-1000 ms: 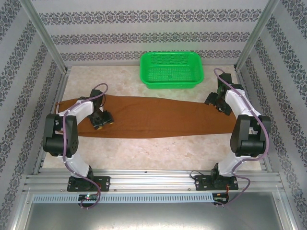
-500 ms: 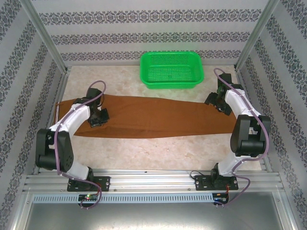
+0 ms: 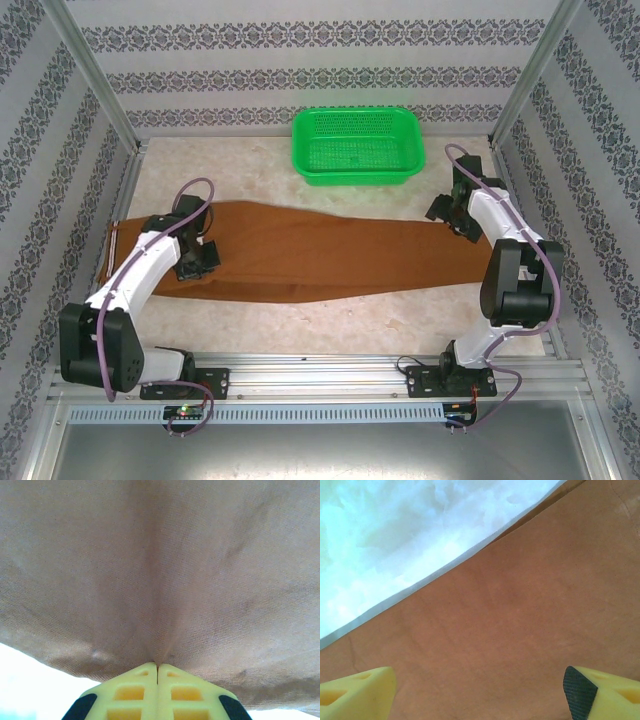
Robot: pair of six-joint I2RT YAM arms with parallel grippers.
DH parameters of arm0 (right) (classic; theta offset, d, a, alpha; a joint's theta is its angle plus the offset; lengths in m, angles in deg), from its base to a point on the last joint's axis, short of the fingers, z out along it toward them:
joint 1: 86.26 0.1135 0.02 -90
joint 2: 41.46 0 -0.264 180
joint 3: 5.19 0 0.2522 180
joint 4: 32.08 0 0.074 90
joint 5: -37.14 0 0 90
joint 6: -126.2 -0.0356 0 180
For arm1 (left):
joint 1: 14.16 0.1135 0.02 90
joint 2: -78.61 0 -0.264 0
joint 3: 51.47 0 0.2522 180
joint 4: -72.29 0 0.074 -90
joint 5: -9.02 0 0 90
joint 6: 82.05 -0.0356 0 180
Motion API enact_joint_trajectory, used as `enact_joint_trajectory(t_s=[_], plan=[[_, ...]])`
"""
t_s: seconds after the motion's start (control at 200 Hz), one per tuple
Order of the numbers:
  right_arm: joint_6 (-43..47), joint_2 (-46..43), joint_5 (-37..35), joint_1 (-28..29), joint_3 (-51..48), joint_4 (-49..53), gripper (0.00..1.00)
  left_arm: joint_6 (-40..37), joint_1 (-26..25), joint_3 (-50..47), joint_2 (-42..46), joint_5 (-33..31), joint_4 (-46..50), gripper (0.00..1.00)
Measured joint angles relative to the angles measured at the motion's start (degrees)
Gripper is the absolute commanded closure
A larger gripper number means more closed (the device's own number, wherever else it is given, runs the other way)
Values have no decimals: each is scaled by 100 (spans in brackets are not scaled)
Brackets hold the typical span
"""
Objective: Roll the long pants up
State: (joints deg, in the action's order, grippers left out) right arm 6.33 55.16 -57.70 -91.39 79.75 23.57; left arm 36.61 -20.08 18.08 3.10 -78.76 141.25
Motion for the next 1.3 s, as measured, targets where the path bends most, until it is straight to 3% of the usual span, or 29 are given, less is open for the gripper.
enact_joint_trajectory(t_s=[0.23,0.485,0.849,0.889,0.934,1.039,1.234,1.304], plan=[[9,302,127,0,-55,-48,12,-133,-4,92,-302,103,267,100],[127,752,221,0,-133,-2,12,-553,-214,173,-1370,935,350,100],[223,1565,184,-210,498,411,12,-656,-267,225,-1694,1202,435,100],[240,1676,149,-229,662,476,12,-667,-267,254,-1836,1224,435,92],[267,1810,131,-256,859,595,12,-691,-267,306,-2024,1235,435,75],[313,2083,111,-339,1287,833,17,-774,-271,509,-2522,1029,435,52],[330,2463,61,-638,1915,1178,14,-831,-160,997,-3150,925,592,47],[328,2498,20,-763,1974,1196,18,-817,-74,1193,-3285,964,608,47]])
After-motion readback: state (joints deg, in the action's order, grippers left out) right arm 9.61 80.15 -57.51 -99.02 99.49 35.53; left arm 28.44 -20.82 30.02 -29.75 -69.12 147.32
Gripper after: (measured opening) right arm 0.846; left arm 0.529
